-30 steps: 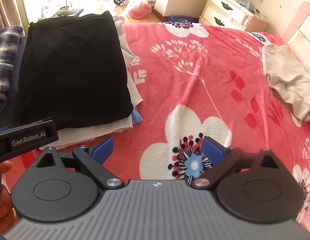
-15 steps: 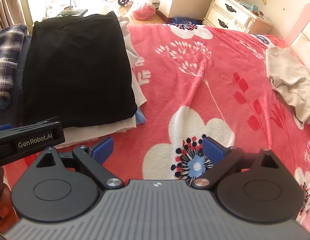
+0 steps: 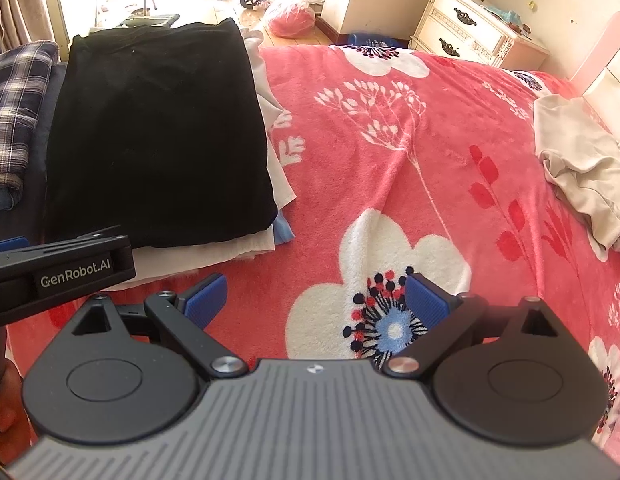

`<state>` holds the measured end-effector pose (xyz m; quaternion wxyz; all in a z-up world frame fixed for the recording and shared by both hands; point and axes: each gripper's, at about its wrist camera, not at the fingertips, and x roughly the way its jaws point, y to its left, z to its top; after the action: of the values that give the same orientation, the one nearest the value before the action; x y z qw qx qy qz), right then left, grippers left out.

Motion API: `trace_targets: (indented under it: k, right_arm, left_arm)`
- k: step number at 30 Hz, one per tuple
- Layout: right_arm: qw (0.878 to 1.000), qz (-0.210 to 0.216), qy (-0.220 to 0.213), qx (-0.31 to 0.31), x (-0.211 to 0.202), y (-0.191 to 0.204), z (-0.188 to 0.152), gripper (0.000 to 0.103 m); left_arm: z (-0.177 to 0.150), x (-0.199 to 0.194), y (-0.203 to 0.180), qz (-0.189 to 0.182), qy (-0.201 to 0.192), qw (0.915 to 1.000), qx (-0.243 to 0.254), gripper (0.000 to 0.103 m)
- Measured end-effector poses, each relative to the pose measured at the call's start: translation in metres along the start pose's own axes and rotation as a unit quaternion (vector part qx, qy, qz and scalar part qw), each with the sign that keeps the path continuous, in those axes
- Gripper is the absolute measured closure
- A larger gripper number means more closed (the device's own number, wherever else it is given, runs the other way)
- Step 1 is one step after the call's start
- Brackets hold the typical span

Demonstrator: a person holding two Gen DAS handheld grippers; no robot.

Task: Fold clothes

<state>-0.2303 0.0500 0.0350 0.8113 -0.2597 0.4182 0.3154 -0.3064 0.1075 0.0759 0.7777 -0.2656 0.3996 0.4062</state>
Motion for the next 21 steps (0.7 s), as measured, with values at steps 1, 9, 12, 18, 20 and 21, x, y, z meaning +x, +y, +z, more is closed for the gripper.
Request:
trace_targets:
  k: [1,9,12,18,20,21]
  right_arm:
    - [1.0,0.0,0.0,0.0,-0.0001,0.0001,0.0,0.007]
    - [1.0,-0.003,0.002,-0.005,-0.0004,0.0016,-0.0006,0.007]
    - [1.0,-0.004,0.002,-0.006,-0.0007,0.002,-0.0005,0.007]
    - [1.0,-0.004,0.002,-0.008,-0.0009,0.0028,-0.0013,0.007]
    - [1.0,-0.004,0.003,-0.008,-0.0006,0.003,-0.0019,0.007]
    - [1.0,-0.004,0.004,-0.008,-0.0004,0.0032,-0.0022,0.007]
  left_arm:
    - [0.0002,0.0002,-0.0003,-0.001,0.0,1.0,0.001,0.005]
    - [0.0009,0.0,-0.0011,-0.004,-0.001,1.0,0.004,0.005]
    - [0.0012,0.0005,-0.0006,-0.004,0.001,1.0,0.002,0.005]
    - [0.0009,-0.0002,-0.0003,-0.003,0.0,1.0,0.001,0.005]
    - [-0.0036,-0.0029,-0.0003,-0.002,0.0,1.0,-0.001,0.005]
    - [-0.0035,-0.0028,-0.0004,-0.002,0.001,1.0,-0.001,0.005]
